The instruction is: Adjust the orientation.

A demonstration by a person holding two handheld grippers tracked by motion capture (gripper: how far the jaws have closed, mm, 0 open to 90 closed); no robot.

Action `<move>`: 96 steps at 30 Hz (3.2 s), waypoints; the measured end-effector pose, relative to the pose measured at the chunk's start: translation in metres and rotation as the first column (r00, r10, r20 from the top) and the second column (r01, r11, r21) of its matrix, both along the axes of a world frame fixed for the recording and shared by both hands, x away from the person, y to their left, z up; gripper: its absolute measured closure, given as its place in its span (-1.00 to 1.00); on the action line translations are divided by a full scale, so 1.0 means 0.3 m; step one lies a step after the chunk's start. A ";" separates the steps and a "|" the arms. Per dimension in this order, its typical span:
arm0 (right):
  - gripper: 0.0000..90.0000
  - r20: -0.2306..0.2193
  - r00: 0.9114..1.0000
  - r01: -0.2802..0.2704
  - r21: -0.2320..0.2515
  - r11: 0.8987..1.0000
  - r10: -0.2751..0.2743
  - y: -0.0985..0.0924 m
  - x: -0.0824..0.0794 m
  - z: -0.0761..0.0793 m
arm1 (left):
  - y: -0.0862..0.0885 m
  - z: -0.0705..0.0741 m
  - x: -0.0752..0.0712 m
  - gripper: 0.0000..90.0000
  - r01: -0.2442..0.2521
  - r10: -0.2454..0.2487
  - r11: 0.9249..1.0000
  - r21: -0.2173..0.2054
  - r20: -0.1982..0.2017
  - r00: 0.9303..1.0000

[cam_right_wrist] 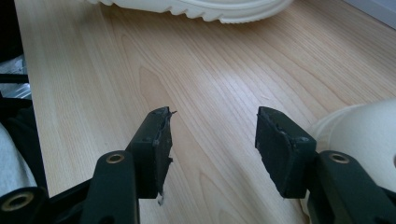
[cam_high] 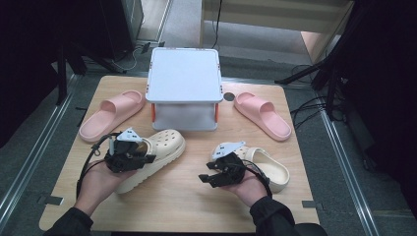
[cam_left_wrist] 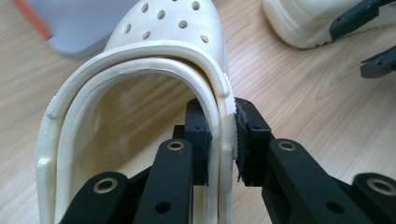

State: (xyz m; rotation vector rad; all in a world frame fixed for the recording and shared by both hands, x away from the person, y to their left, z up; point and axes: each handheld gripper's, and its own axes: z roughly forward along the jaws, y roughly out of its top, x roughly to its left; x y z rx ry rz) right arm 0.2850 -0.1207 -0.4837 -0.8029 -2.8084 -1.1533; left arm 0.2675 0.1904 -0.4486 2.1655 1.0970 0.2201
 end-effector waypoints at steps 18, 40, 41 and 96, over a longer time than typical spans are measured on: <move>0.05 0.005 0.999 0.052 0.014 0.999 -0.052 -0.048 -0.035 -0.007 | -0.139 -0.056 0.013 0.69 0.137 -0.135 0.990 0.031 -0.044 0.990; 0.29 0.017 0.996 0.082 0.091 0.993 -0.084 0.037 0.015 -0.012 | 0.017 0.030 -0.010 0.78 0.092 -0.096 0.994 -0.064 -0.058 0.994; 0.32 0.019 0.996 0.082 0.089 0.993 -0.084 0.045 0.016 -0.015 | 0.027 0.029 -0.007 0.85 0.090 -0.093 0.995 -0.049 -0.063 0.994; 0.90 -0.040 0.998 0.058 0.015 0.998 -0.057 0.224 0.133 -0.080 | 0.127 -0.119 -0.075 0.99 -0.012 0.005 0.998 -0.056 -0.127 0.992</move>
